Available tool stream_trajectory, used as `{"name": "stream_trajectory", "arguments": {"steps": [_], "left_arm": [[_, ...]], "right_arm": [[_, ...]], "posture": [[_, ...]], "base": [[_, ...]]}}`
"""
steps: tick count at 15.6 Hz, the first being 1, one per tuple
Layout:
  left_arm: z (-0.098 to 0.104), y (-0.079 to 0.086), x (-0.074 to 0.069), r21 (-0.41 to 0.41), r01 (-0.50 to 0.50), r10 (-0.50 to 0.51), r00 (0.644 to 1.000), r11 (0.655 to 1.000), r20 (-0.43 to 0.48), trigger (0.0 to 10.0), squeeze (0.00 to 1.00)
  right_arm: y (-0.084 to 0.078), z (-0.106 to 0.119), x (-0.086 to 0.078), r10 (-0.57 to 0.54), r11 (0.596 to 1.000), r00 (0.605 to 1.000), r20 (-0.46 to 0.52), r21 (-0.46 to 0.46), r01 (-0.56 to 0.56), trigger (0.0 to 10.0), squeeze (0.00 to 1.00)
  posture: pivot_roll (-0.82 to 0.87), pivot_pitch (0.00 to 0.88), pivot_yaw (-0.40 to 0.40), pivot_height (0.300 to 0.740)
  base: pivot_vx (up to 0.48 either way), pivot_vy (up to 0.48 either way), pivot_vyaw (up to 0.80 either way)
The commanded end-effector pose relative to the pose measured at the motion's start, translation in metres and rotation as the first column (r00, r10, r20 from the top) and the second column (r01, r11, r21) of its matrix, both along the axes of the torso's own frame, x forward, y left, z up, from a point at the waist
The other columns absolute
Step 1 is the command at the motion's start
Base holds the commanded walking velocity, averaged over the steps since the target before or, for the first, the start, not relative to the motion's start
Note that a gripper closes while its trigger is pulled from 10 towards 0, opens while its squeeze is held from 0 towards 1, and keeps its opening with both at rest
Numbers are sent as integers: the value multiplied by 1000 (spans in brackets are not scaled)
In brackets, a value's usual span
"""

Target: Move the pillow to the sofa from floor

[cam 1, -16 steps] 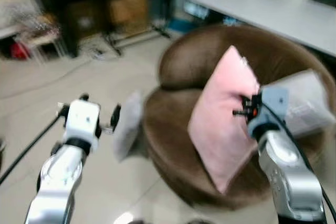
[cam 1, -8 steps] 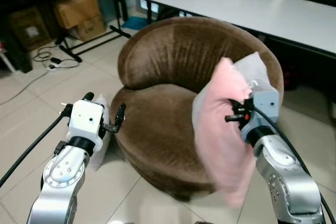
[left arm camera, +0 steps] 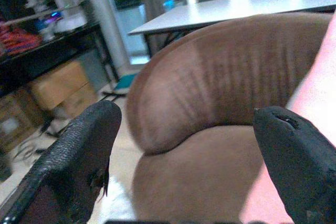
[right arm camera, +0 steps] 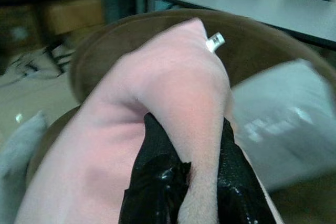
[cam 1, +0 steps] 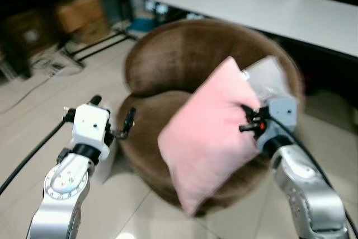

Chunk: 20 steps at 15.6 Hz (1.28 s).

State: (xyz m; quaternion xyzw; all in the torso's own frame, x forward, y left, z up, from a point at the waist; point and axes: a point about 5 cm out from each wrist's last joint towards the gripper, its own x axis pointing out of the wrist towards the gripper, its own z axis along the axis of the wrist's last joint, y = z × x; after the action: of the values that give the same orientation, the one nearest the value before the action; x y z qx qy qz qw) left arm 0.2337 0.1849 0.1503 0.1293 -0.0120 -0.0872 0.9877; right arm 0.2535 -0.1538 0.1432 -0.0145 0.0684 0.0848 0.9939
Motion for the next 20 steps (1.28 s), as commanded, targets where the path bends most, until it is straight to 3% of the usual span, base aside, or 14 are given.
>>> {"name": "stream_trajectory", "arguments": {"steps": [1, 2, 5, 12, 16, 20], "left_arm": [[3, 3, -2, 2, -4, 4, 1000, 1000, 8, 10000, 0], [3, 3, -2, 1, -2, 2, 1000, 1000, 10, 10000, 0], [3, 3, -2, -1, 5, -5, 1000, 1000, 11, 10000, 0], [4, 2, -2, -13, 14, -14, 1000, 1000, 13, 10000, 0], [2, 1, -1, 2, 24, -24, 1000, 1000, -3, 10000, 0], [-10, -6, -5, 45, 141, -136, 987, 989, -89, 10000, 0]], "right_arm": [[15, 23, 0, 86, 994, 990, 108, 56, -93, 10000, 0], [19, 27, 0, 108, 988, 987, 119, 99, -120, 10000, 0], [32, 41, 1, 238, 964, 963, 127, 91, -250, 10000, 0], [35, 46, 4, 250, 958, 962, 115, 116, -263, 10000, 0], [50, 56, 11, 298, 939, 945, 134, 135, -315, 10000, 0], [74, 49, 31, 348, 927, 937, -10, 153, -343, 10000, 0]], "posture": [[-19, 0, -6, 740], [-19, 0, -6, 740], [-18, 0, -6, 740], [-17, 0, -10, 740], [-17, 0, -8, 740], [-22, 0, -4, 740]], "base": [[281, 0, 0], [281, 0, 0], [279, 0, 0], [290, 0, 0], [232, 0, 0], [0, 0, 0]]}}
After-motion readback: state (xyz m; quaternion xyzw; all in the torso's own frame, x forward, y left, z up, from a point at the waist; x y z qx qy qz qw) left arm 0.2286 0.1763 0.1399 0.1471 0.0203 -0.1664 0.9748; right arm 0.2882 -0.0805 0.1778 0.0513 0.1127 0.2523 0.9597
